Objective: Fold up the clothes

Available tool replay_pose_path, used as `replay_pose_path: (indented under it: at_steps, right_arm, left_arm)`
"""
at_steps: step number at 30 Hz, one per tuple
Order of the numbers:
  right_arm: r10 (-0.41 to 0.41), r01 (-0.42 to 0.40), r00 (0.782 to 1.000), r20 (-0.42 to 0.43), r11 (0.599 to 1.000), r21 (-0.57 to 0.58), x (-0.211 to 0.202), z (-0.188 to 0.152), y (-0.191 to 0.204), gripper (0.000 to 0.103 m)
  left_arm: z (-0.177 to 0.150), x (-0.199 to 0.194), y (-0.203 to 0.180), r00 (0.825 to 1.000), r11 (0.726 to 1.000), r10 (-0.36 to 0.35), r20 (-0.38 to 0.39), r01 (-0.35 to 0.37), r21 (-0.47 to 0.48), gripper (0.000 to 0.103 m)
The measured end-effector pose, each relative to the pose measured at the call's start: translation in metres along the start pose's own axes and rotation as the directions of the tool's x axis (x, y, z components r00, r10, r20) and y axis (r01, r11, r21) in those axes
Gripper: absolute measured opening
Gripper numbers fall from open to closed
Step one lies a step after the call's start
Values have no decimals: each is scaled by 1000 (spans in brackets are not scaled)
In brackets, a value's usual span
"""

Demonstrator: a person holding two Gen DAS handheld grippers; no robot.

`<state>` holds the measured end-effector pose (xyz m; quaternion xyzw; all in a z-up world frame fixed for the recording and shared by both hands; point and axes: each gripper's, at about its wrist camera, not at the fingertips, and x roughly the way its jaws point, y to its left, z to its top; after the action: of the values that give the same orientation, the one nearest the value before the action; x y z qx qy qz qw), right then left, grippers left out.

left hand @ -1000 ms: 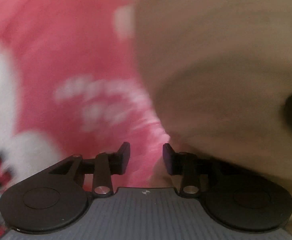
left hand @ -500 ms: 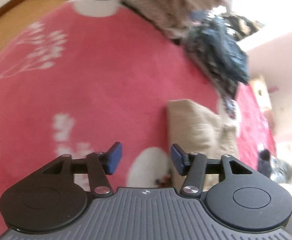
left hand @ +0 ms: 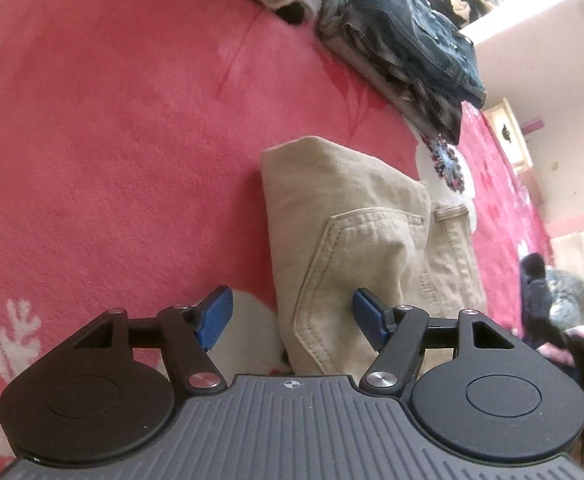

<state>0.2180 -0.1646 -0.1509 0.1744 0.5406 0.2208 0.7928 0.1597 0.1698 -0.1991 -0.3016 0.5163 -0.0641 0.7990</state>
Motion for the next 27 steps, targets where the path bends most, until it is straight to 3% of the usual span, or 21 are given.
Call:
replay_pose_path:
  at_steps: [3,6,9,13,15,18,19,21,22,25,27]
  right_arm:
    - [11,-11,1000,-1,998,-65,13,4,7,64]
    - [24,-16,999,38,977,-212,6,-1,24,49]
    - [35,-6,997,71,930,-367,-3,-10,39,47]
    - [46,-34,998,32,952,-303,17,-2,24,51]
    - [95,-85,995,26,959,-269,22,0,18,31]
    - [216,-182,975,45,905,-384,2,-8,41,24]
    - [264,-218,963,47,875,-431,-6,-12,51,23]
    - [358,-298,933,32,821,-486,-15,-15,64,23]
    - [387,-325,922,28,808,-491,-13,-14,65,23]
    - [375,-335,926,38,866,-373,14,-1,40,23]
    - [392,-377,920,34,904,-203,32,7,6,23]
  left_arm:
    - [-2,-3,-5,999,998,36,3,-36,58,66]
    - [0,-1,-13,998,990,60,-5,-59,131,66]
    - [-1,-6,-17,997,983,60,-37,-53,176,66]
    - [-1,-4,-21,997,985,44,-63,-33,172,66]
    - [0,2,-22,996,986,53,-66,-42,160,66]
    - [-1,9,-23,996,988,58,-61,-49,147,61]
    - [-2,9,-22,997,989,50,-59,-42,140,54]
    - [-3,4,-18,997,994,35,-62,-29,104,50]
    - [-3,0,-16,998,996,34,-60,-28,87,49]
    - [-1,-12,-11,998,998,49,-39,-47,51,49]
    - [1,-12,-8,997,998,60,-38,-59,39,52]
